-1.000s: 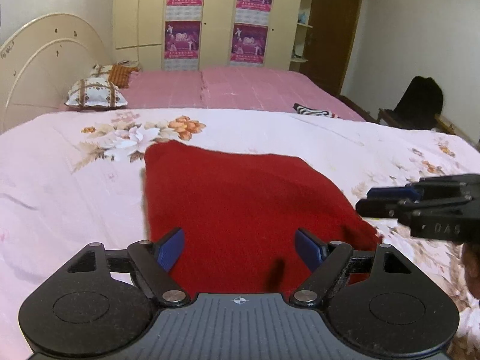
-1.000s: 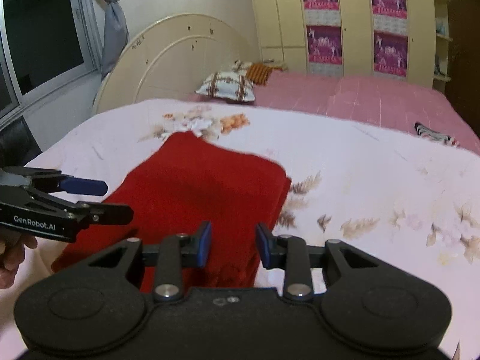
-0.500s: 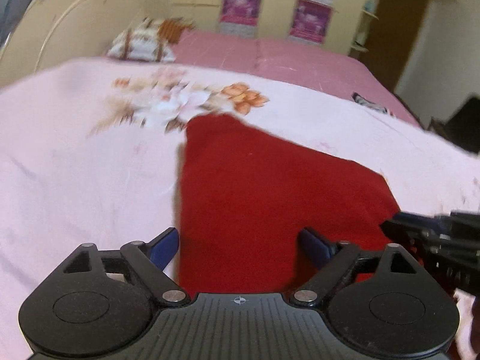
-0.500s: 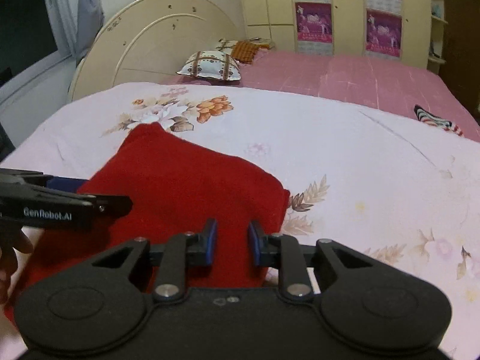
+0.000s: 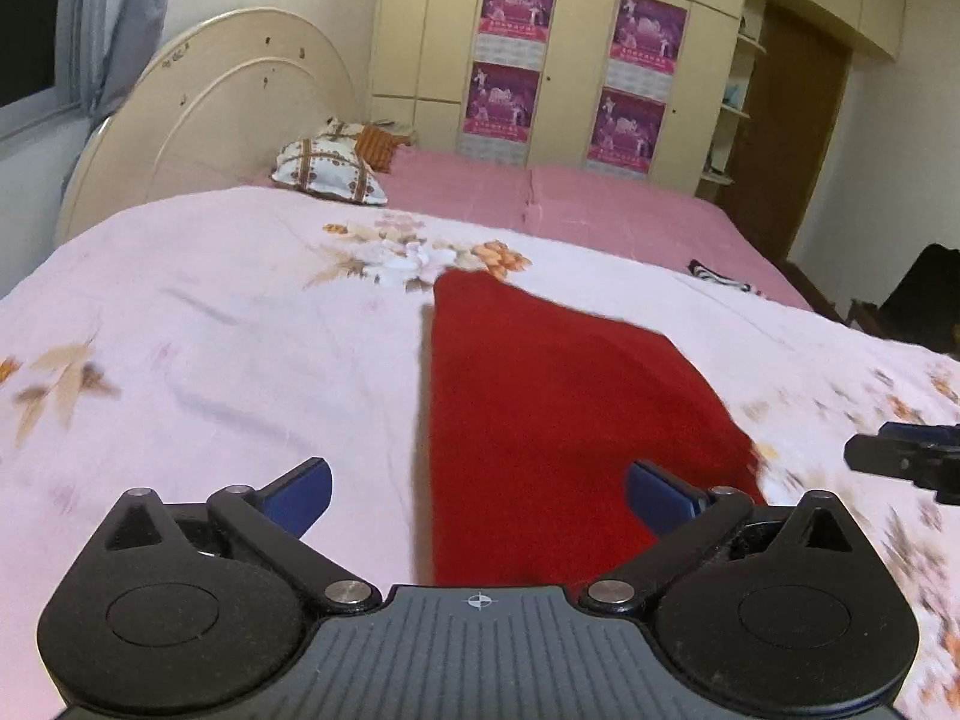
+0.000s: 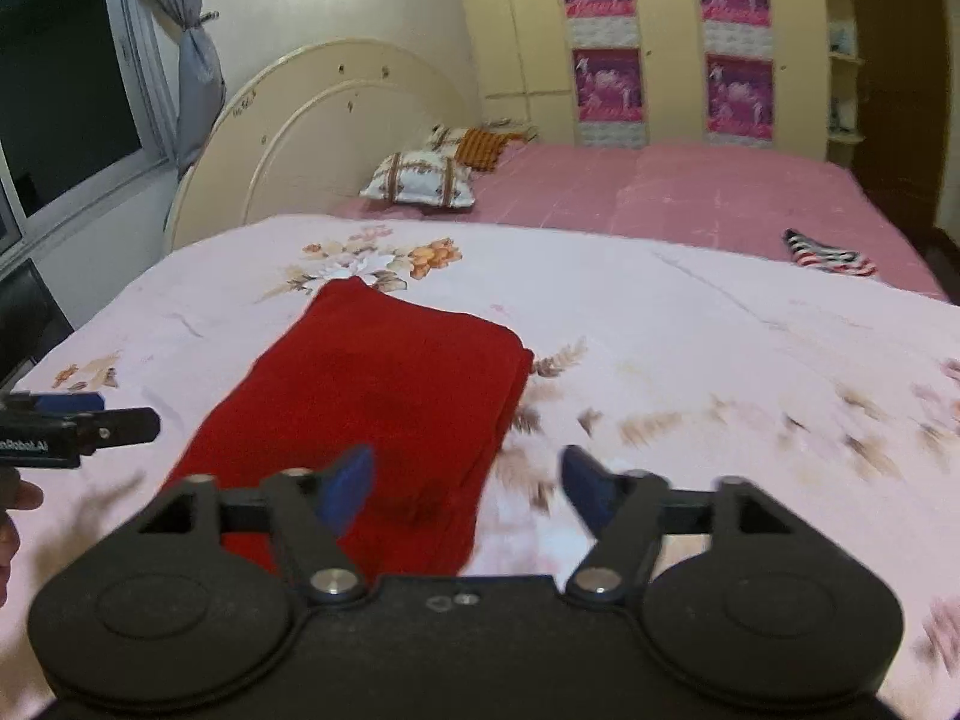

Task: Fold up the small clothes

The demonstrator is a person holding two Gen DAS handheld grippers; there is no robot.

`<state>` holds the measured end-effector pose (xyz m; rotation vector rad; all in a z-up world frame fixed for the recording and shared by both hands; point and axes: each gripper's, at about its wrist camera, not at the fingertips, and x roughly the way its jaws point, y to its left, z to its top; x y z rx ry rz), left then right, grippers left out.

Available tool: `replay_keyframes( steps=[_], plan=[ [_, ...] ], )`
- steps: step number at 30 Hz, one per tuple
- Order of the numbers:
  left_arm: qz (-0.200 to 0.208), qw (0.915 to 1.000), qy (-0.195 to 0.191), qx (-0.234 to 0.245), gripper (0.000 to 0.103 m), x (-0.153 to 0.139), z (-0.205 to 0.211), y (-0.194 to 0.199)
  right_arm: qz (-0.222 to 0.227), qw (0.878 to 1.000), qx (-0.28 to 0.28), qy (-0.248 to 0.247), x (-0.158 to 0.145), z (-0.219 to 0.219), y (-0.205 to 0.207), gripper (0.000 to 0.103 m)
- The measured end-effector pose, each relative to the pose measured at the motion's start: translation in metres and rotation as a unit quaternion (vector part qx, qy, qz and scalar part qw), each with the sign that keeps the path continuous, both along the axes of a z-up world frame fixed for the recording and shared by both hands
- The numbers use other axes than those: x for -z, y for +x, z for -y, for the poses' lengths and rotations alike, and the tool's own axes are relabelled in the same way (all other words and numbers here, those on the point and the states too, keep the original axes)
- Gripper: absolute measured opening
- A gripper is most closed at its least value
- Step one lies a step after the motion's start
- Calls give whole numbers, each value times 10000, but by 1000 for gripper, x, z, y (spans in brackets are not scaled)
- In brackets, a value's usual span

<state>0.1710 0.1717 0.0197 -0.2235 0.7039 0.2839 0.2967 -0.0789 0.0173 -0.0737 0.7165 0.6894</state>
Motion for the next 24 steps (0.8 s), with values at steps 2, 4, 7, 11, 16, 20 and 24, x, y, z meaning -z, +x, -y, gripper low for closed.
replay_keyframes(
  steps=[2, 4, 7, 11, 16, 20, 24],
  plan=[
    [85, 9999, -82, -2, 103, -9, 7, -26, -17, 9999, 52, 113, -12, 10, -27, 90],
    [142, 9997, -201, 53, 103, -17, 14, -45, -37, 9997, 100, 200, -23, 18, -48, 103],
    [255, 9995, -113, 164, 103, -30, 28, -71, -131, 9988, 411, 248, -34, 23, -79, 102],
    [350, 9991, -78, 220, 103, -45, 45, -97, 81, 9972, 654, 352, -42, 26, -120, 102],
    [421, 9990, 22, 171, 103, -55, 51, -129, 449, 9962, 703, 257, -47, 30, -161, 102],
    [424, 9987, -60, 269, 103, -56, 55, -146, 550, 9960, 696, 50, -49, 26, -173, 102],
    [413, 9984, 35, 372, 103, -56, 64, -157, 520, 9965, 660, 20, -50, 22, -180, 102]
  ],
)
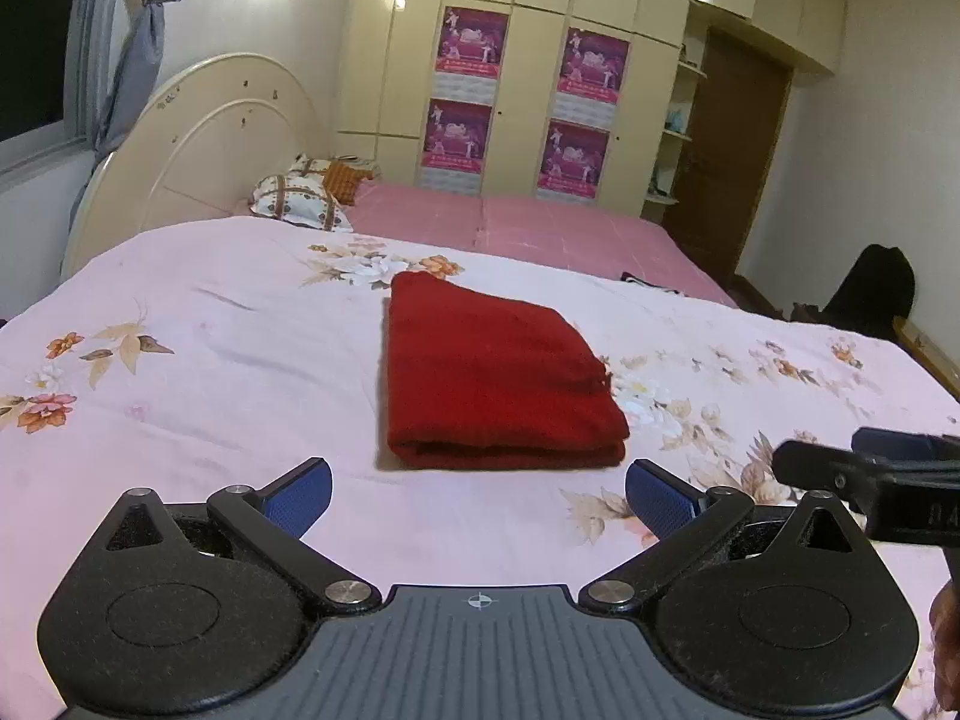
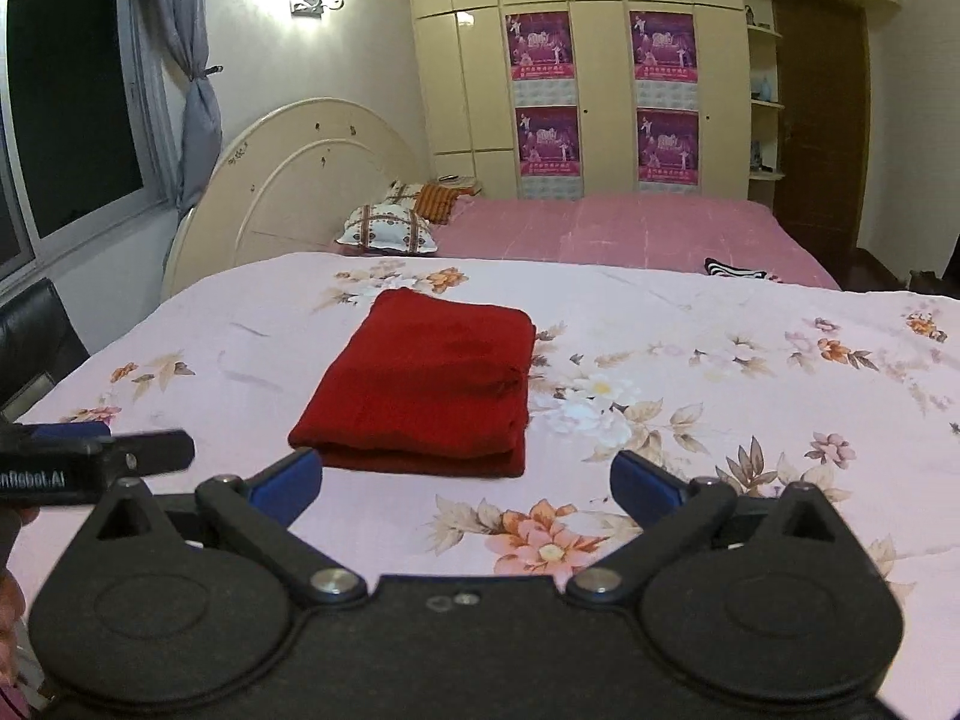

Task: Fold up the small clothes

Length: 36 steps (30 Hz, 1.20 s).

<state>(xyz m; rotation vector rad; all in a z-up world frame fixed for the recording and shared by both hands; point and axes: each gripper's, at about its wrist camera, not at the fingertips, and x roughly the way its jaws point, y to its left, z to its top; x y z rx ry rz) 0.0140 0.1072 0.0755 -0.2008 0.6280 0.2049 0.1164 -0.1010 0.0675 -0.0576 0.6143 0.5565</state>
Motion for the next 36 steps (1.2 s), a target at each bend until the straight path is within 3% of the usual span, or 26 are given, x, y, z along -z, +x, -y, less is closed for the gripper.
replay_keyframes(
  steps=[36],
  plan=[
    [57, 9999, 39, 80, 103, -8, 1, -15, 76, 10000, -16, -15, 0, -1, -14, 102]
  ],
)
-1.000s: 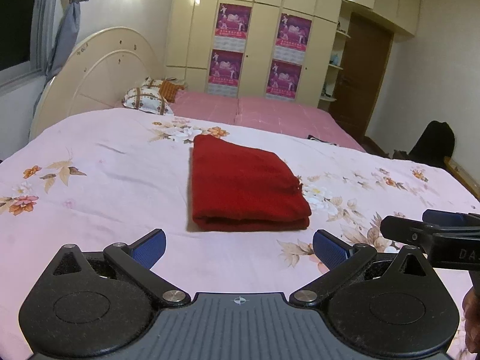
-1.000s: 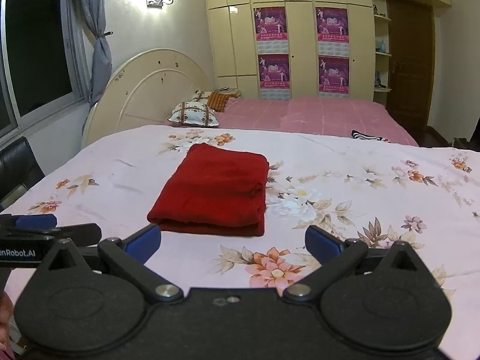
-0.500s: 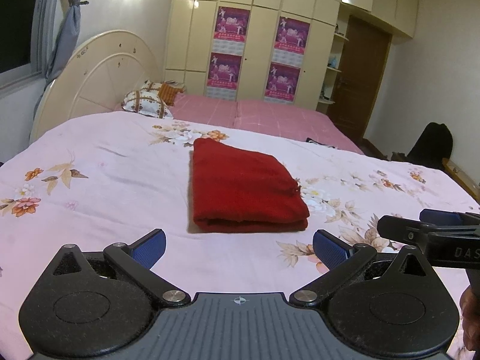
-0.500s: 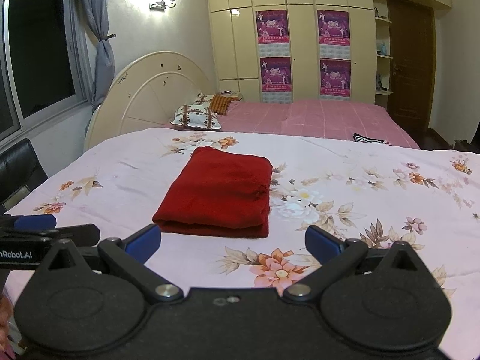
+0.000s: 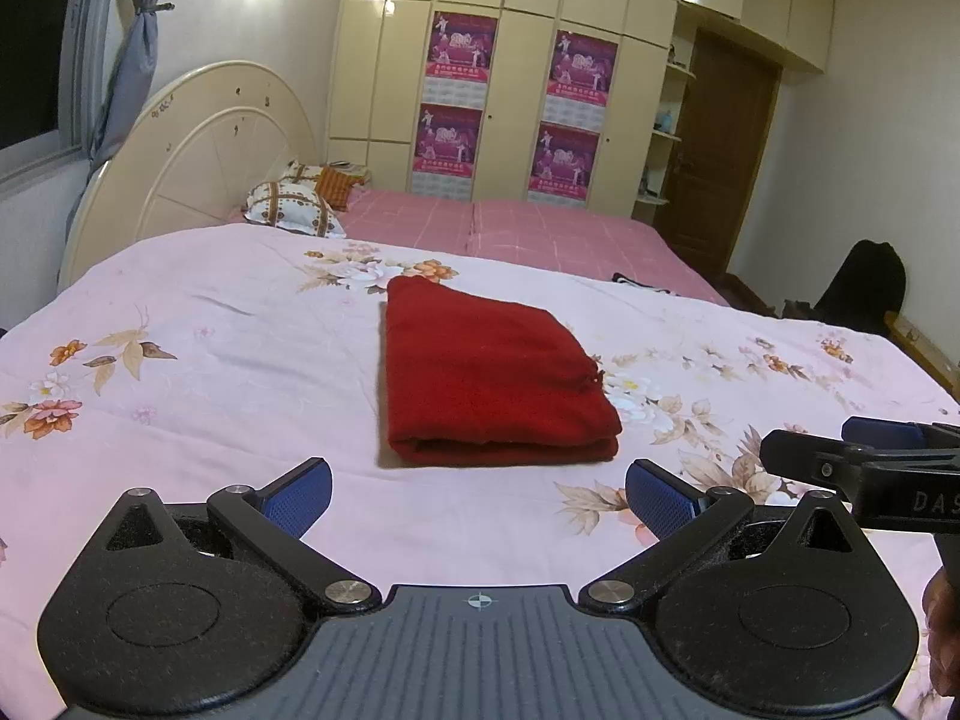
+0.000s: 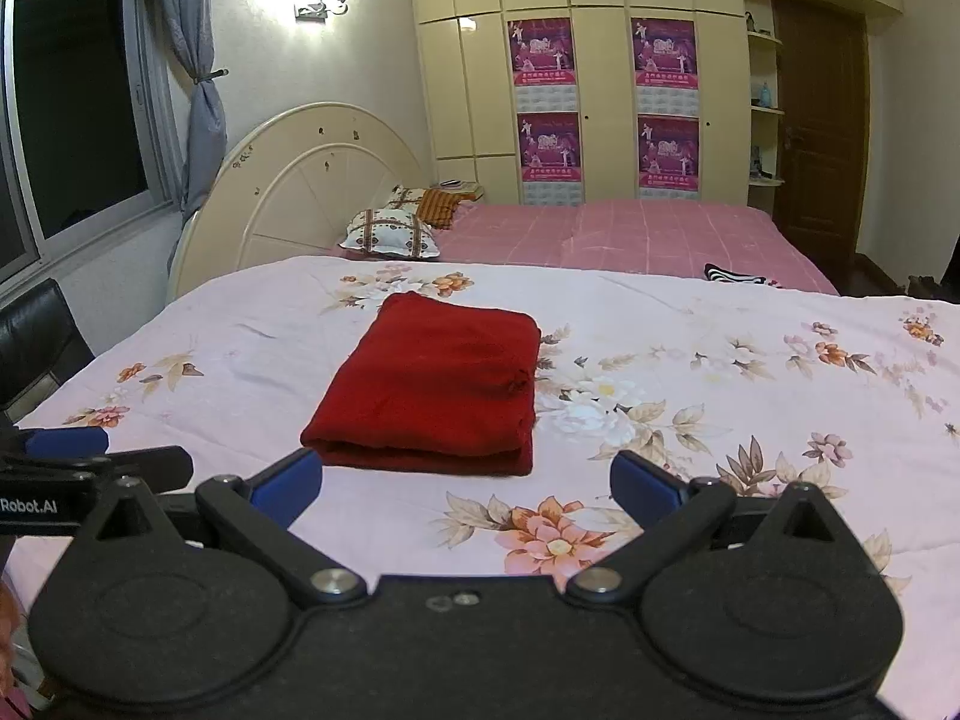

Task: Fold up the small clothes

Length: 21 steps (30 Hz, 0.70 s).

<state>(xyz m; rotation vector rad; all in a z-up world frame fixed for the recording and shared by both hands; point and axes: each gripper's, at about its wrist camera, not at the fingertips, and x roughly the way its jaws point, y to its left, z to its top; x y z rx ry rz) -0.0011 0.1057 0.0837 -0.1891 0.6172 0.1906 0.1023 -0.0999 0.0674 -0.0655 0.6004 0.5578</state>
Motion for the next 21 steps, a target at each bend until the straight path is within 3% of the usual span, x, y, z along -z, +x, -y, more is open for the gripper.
replay_keyframes(
  steps=[21],
  plan=[
    [9, 10000, 43, 25, 103, -2, -7, 2, 9, 10000, -34, -14, 0, -5, 2, 102]
  ],
)
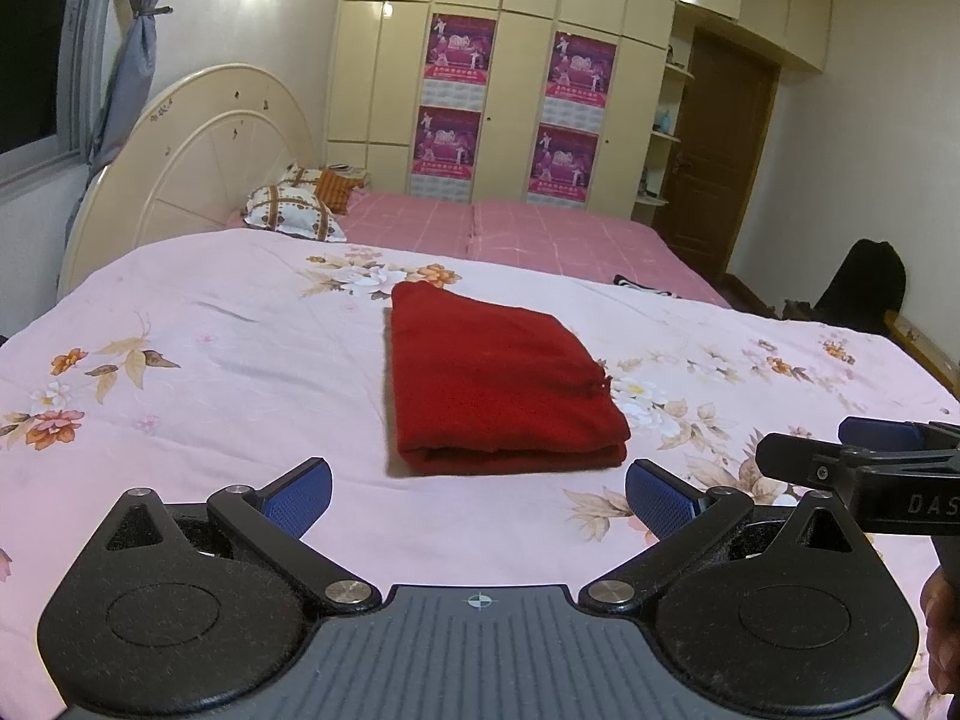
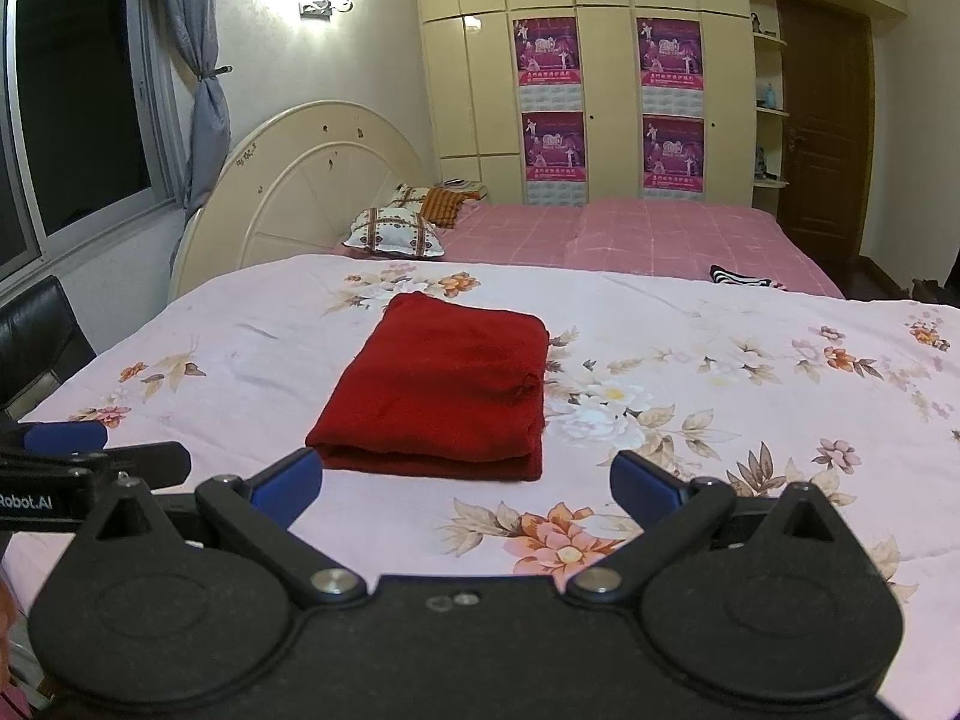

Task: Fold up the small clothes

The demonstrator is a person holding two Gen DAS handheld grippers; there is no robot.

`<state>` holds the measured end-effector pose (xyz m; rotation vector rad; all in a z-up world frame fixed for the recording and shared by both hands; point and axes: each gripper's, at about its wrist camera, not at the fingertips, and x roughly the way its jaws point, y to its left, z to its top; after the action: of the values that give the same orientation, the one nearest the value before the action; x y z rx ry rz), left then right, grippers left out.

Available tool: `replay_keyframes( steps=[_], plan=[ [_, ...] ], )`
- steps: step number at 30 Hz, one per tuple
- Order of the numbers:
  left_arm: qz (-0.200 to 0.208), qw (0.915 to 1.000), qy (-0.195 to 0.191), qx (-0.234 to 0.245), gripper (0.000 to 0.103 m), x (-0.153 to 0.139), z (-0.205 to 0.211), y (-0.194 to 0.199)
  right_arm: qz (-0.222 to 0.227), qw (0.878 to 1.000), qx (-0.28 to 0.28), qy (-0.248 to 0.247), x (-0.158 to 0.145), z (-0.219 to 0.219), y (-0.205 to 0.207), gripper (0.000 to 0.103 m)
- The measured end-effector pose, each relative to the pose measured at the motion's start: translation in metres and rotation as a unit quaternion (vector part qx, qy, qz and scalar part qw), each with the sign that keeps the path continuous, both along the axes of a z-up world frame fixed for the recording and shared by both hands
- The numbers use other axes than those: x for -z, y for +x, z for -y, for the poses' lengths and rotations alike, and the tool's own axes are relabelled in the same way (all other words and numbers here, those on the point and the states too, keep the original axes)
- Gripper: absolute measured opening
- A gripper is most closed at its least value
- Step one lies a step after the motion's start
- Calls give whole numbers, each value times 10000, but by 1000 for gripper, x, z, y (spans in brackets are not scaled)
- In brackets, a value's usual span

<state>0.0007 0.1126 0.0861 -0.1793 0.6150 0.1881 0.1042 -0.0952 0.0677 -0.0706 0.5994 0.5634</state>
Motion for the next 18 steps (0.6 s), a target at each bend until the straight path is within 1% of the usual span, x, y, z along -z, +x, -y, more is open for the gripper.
replay_keyframes(
  steps=[18],
  plan=[
    [5, 10000, -52, 3, 103, 3, -10, 1, -3, 10000, -19, -59, 1, -6, 1, 102]
  ],
)
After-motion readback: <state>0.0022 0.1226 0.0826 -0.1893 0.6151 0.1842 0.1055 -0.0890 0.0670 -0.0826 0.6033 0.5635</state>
